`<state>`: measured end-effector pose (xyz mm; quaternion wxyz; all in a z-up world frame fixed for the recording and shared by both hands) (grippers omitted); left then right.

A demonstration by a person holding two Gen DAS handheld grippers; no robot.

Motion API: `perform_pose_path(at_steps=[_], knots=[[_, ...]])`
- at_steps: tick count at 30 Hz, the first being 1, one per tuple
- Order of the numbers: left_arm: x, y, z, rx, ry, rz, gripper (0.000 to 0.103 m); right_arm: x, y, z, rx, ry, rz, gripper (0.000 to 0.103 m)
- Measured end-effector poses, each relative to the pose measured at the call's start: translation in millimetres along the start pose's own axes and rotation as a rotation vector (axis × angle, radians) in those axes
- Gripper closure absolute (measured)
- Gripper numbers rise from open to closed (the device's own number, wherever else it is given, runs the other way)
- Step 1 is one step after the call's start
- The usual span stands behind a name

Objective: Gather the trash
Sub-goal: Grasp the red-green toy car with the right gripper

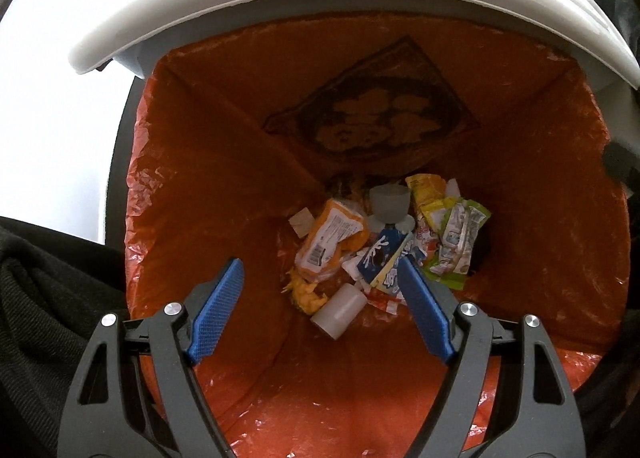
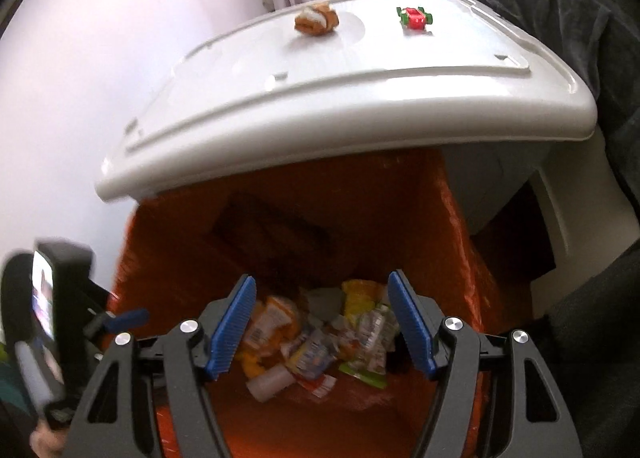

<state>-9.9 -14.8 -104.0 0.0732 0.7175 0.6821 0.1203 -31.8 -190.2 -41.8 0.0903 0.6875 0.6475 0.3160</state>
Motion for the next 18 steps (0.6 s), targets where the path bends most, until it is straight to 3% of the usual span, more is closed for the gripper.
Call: perform_pose_path(at_steps=[4, 8, 12, 18], knots=[[-1, 4, -7, -0.036, -0.030, 0.000, 0.026, -9, 47, -15, -0.079, 0.013, -0.002, 0.033], [-5, 8, -13, -0.074, -0.047, 0.012, 0.026, -34, 123, -22, -0.210, -0.065, -0.034, 0.028], [-11, 11, -16, -0.095, -0.056, 0.025, 0.026, -63, 195, 8, -0.257, -0.129, -0.054, 0.028], [-12, 13, -12, -0.091, -0.063, 0.023, 0.026, -78, 235, 65, -0.276, -0.168, -0.081, 0.028]])
Point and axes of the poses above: each gripper's, at about its wrist camera, not at the fingertips, and z roughly the way its jaws point, x to its left, y to its top, the point moved 2 cm from there along z, roughly the way its jaws point, and after that the axes turned 4 degrees about -x, right-handed, at the moved point
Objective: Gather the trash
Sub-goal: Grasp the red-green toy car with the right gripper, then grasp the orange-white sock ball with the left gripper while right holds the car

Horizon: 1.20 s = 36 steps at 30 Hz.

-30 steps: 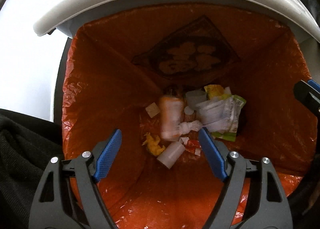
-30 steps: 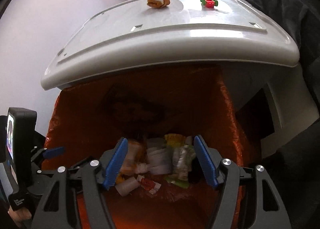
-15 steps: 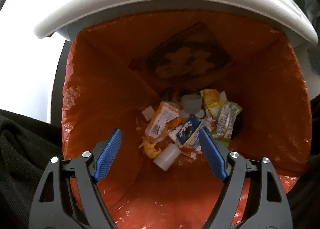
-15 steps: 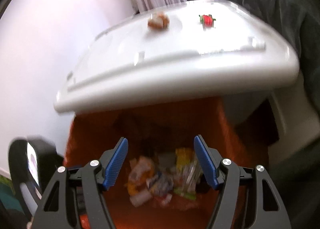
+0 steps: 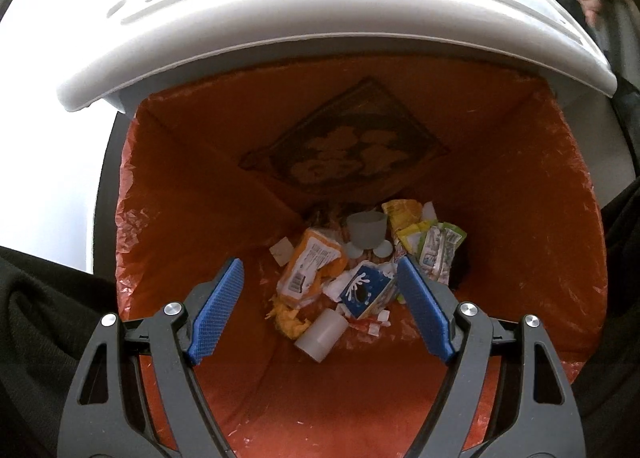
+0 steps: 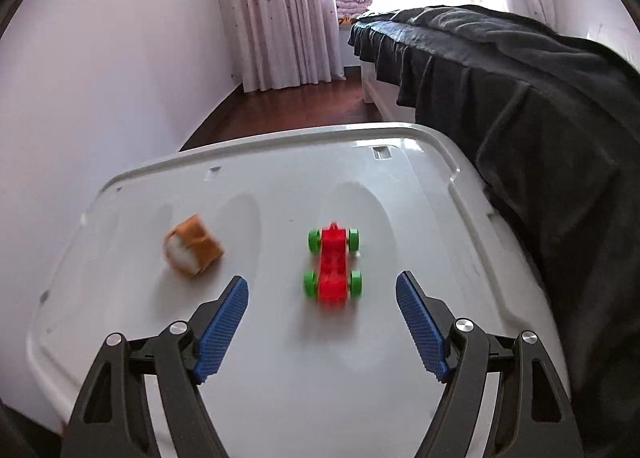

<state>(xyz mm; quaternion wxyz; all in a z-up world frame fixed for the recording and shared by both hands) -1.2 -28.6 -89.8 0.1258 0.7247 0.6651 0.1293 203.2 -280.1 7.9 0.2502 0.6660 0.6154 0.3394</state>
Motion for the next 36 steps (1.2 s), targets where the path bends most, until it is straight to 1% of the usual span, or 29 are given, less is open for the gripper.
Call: perform_pose_path(at_steps=[3, 4, 6, 7, 16, 19, 21, 22, 23, 24, 28, 30, 32, 34, 36], knots=[[5, 1, 4, 0.011, -0.021, -0.023, 0.026, 0, -5, 23, 0.027, -0.036, 0.019, 0.028], [6, 2, 6, 0.019, -0.027, -0.033, 0.026, 0, -7, 29, 0.055, -0.038, 0.025, 0.028], [8, 3, 8, 0.025, -0.035, -0.041, 0.026, 0, -9, 38, 0.108, -0.019, 0.035, 0.032], [8, 3, 10, 0.029, -0.040, -0.044, 0.026, -1, -9, 40, 0.120, -0.024, 0.037, 0.032], [6, 5, 15, 0.048, -0.048, -0.032, 0.026, -5, -2, 47, 0.163, -0.028, 0.077, 0.035], [8, 4, 17, 0.055, -0.044, -0.040, 0.026, 0, -2, 50, 0.176, -0.065, 0.050, 0.038], [8, 4, 18, 0.059, -0.042, -0.044, 0.026, 5, -3, 52, 0.187, -0.108, 0.008, 0.045], [8, 3, 18, 0.062, -0.040, -0.045, 0.026, 7, -4, 53, 0.192, -0.128, -0.018, 0.047], [8, 3, 18, 0.064, -0.039, -0.046, 0.026, 7, -2, 56, 0.194, -0.128, -0.030, 0.053], [8, 4, 18, 0.064, -0.040, -0.045, 0.026, 9, -2, 56, 0.195, -0.106, -0.035, 0.065], [6, 3, 18, 0.062, -0.038, -0.043, 0.026, 11, -1, 56, 0.191, -0.082, -0.049, 0.066], [6, 2, 16, 0.049, -0.034, -0.042, 0.026, 9, -2, 51, 0.199, -0.060, -0.029, 0.066], [7, 4, 11, 0.026, -0.037, -0.049, 0.026, 8, 1, 41, 0.182, -0.038, -0.007, 0.066], [8, 6, 4, -0.001, -0.053, -0.058, 0.026, 6, 6, 20, 0.141, 0.000, 0.029, 0.066], [6, 10, -5, -0.026, -0.076, -0.058, 0.026, 4, 11, -6, 0.099, 0.060, 0.085, 0.065]])
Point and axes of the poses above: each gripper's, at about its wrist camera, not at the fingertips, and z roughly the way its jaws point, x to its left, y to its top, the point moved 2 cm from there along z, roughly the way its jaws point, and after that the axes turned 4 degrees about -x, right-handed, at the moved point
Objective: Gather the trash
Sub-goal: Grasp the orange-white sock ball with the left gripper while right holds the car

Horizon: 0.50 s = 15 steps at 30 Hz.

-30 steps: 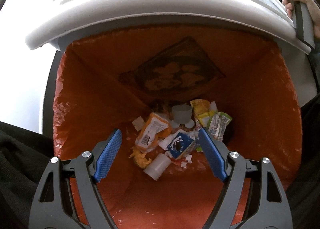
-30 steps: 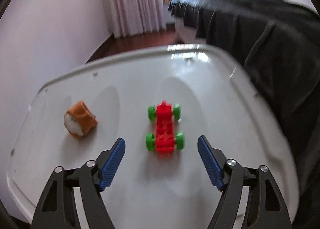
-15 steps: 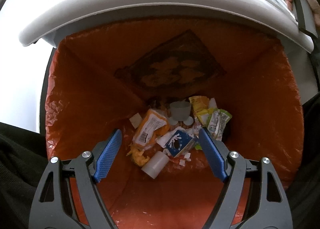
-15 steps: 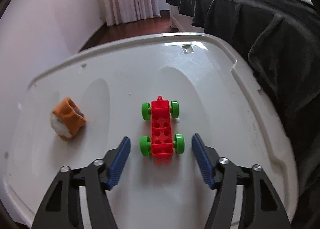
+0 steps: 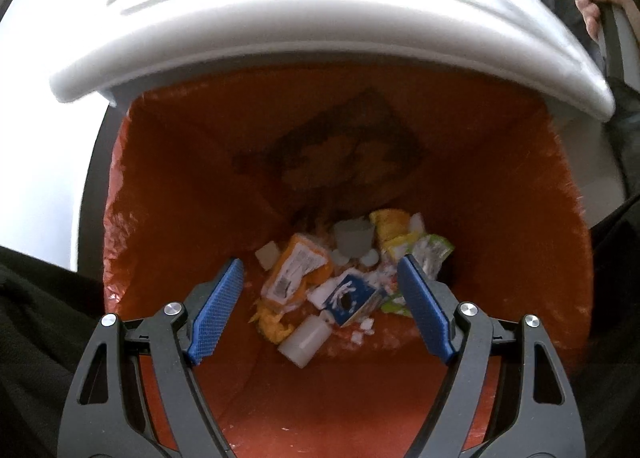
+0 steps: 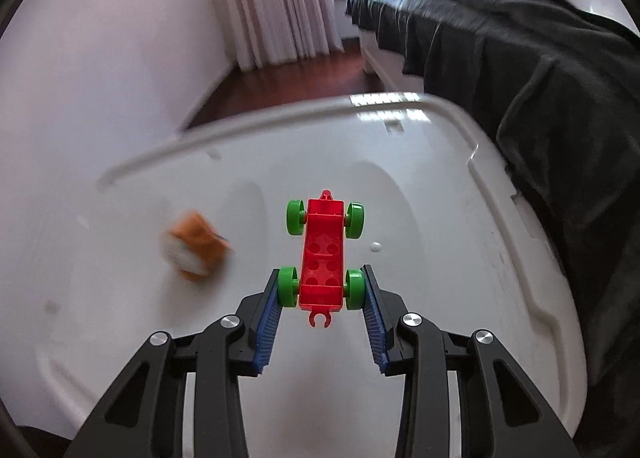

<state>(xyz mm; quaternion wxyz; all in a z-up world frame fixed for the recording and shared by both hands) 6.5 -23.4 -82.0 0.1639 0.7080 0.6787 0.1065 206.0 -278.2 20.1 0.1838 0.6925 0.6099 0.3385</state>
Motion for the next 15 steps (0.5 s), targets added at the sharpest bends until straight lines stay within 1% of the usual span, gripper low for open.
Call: perform_pose_path(at_steps=[1, 2, 3, 5, 7, 9, 12, 15], knots=[[-3, 4, -7, -0.022, -0.012, 0.010, 0.026, 0, 0, -22, -0.039, 0.046, 0.033, 0.065], [-7, 9, -13, -0.043, -0.016, 0.024, 0.026, 1, 0, -33, -0.061, 0.066, 0.044, 0.065], [-11, 15, -20, -0.066, -0.016, 0.044, 0.026, 3, -2, -56, -0.114, 0.096, 0.057, 0.065], [-23, 36, -36, -0.128, -0.021, 0.089, 0.026, 3, -4, -80, -0.180, 0.099, 0.054, 0.065], [-33, 64, -47, -0.175, -0.054, 0.116, 0.026, 0, -5, -99, -0.246, 0.080, 0.047, 0.065], [-42, 93, -52, -0.220, -0.059, 0.139, 0.026, -7, 1, -103, -0.270, 0.071, 0.056, 0.065], [-63, 153, -48, -0.285, -0.088, 0.199, 0.026, -23, 9, -98, -0.270, 0.048, 0.100, 0.065], [-83, 196, -32, -0.300, -0.081, 0.252, 0.026, -37, 16, -86, -0.245, 0.054, 0.174, 0.065]])
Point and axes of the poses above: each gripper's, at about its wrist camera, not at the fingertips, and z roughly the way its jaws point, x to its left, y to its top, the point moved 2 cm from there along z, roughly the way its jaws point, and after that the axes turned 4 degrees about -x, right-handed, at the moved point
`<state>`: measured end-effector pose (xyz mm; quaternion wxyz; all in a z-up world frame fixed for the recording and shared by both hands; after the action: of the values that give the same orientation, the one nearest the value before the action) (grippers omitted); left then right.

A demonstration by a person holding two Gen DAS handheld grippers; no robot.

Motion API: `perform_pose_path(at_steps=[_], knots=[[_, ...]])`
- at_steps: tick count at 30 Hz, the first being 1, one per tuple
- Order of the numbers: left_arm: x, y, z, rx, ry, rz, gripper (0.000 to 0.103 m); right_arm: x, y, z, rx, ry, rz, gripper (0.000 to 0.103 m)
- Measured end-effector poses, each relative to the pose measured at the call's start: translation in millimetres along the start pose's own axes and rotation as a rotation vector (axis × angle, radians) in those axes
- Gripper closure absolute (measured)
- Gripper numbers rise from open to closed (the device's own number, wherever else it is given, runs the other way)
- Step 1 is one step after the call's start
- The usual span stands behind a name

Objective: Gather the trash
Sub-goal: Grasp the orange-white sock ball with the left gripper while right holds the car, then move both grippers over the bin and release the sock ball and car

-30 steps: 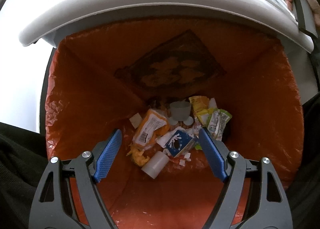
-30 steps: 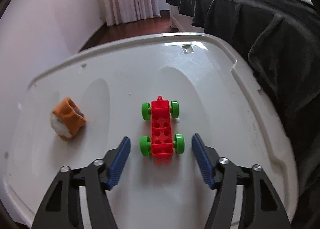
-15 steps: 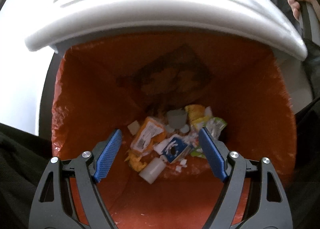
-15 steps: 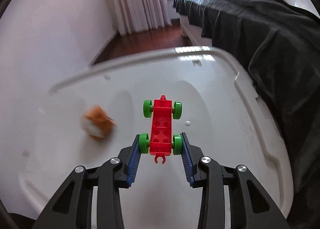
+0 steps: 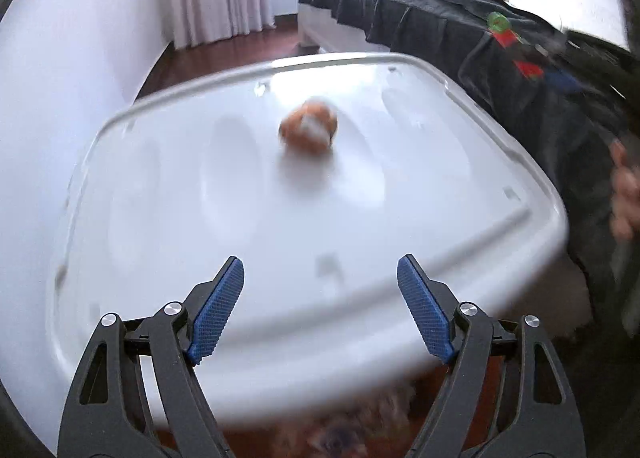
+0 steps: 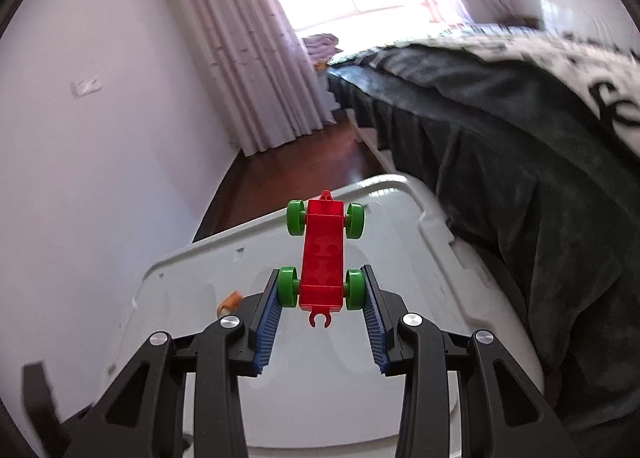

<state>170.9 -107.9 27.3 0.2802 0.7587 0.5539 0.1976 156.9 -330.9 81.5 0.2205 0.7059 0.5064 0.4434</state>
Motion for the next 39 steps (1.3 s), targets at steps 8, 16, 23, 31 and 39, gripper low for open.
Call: perform_pose_path(at_steps=[8, 16, 23, 31, 39], knots=[[7, 66, 85, 0.015, 0.015, -0.070, 0.026, -8, 6, 11, 0.005, 0.019, 0.067, 0.065], [11, 86, 145, 0.099, 0.101, -0.144, 0.025, 2, 8, 21, 0.021, 0.038, 0.061, 0.065], [-8, 77, 137, 0.005, 0.184, 0.004, 0.065, 2, 7, 27, 0.040, 0.041, 0.069, 0.065], [-11, 67, 115, 0.008, 0.206, 0.045, 0.072, 4, 5, 32, 0.045, 0.025, 0.046, 0.065], [3, 58, 64, -0.029, 0.244, 0.038, 0.072, 1, 0, 34, 0.065, 0.032, 0.062, 0.065]])
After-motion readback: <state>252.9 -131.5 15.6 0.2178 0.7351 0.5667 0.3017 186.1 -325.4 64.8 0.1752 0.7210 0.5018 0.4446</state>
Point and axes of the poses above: each gripper's, at about its wrist camera, not at the fingertips, and z roughly the way its jaws point, x to its left, y to its top, the point moved 2 cm from there along z, roughly the way its jaws point, and after that the axes turned 4 degrees about -x, right-handed, at the moved point
